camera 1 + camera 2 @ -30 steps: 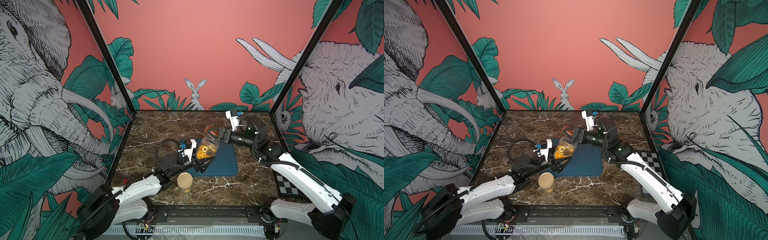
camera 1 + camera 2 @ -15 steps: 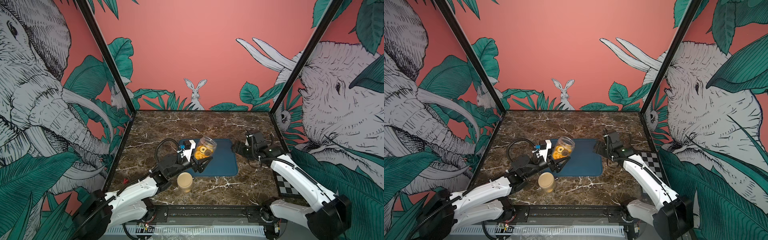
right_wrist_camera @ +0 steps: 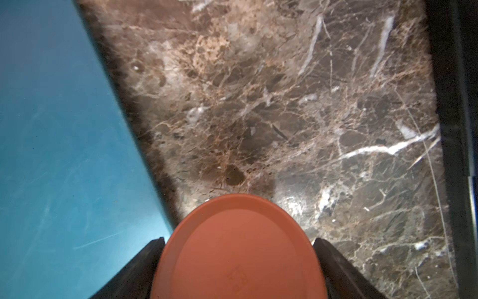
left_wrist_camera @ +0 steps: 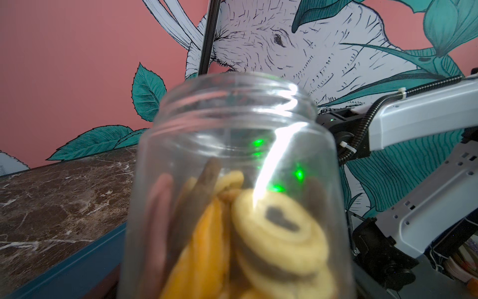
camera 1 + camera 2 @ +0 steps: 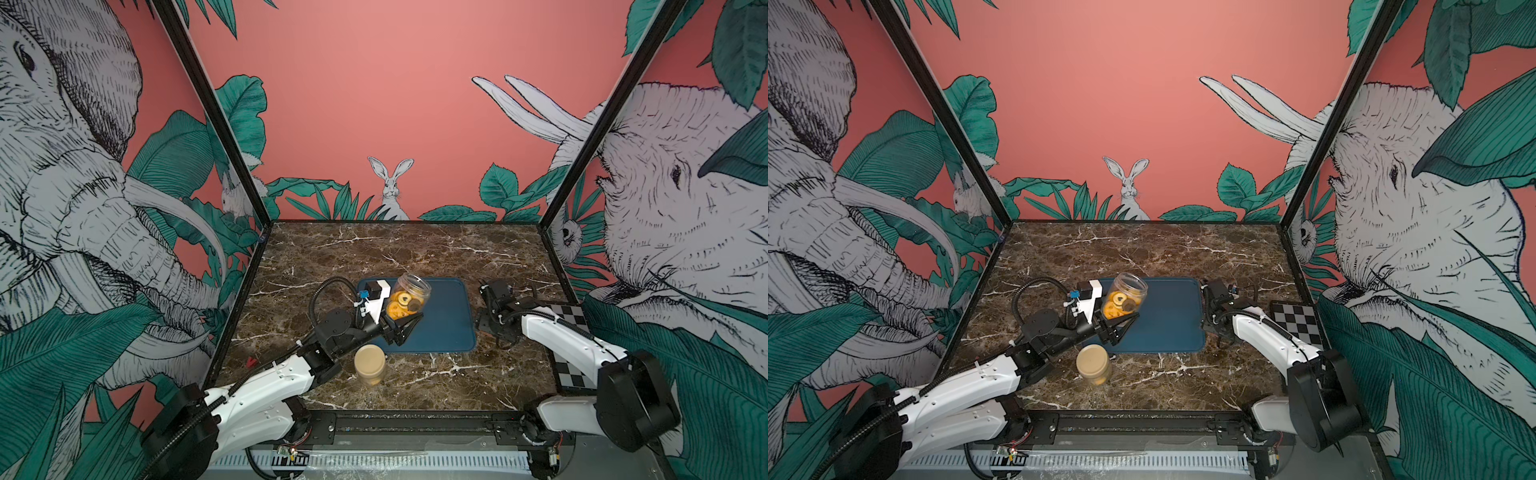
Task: Pour the cookies out of the jar
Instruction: Place the lid at the center of the board.
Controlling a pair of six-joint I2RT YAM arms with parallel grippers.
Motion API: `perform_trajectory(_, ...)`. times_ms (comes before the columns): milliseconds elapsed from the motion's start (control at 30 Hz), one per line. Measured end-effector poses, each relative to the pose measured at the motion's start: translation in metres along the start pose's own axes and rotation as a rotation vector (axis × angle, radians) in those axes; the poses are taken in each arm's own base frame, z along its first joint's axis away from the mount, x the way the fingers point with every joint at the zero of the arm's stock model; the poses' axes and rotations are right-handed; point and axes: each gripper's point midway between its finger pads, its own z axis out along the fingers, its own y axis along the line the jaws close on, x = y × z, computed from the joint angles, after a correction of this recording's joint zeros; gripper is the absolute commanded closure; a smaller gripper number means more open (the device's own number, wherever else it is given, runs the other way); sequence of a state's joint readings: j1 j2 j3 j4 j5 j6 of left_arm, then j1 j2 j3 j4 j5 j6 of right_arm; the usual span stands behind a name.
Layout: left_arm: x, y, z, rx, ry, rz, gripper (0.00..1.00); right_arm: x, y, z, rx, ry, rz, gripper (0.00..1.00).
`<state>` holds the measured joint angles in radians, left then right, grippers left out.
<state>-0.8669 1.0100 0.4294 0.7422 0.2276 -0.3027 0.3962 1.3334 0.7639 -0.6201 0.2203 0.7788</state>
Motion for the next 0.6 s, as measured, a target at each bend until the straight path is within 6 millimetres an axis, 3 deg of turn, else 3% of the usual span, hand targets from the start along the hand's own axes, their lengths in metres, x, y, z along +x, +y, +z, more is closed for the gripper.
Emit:
perform_trajectory(100,0.001,0.001,0.000,-0.003,0.003,0.000,1.00,0.008,-0.007,0.008,0.026,0.009,-0.008,0.37)
perform_trajectory(367,0.002,0.001,0.000,-0.006,0.008,0.005,1.00,0.017,-0.010,0.015,0.030,0.029,-0.011,0.15)
perform_trajectory(433,0.003,0.002,0.000,-0.007,0.009,0.005,1.00,0.017,-0.010,0.015,0.029,0.032,-0.009,0.05)
perform_trajectory(600,0.003,0.002,0.000,-0.007,0.009,0.004,1.00,0.026,-0.016,0.014,0.051,0.068,-0.017,0.01)
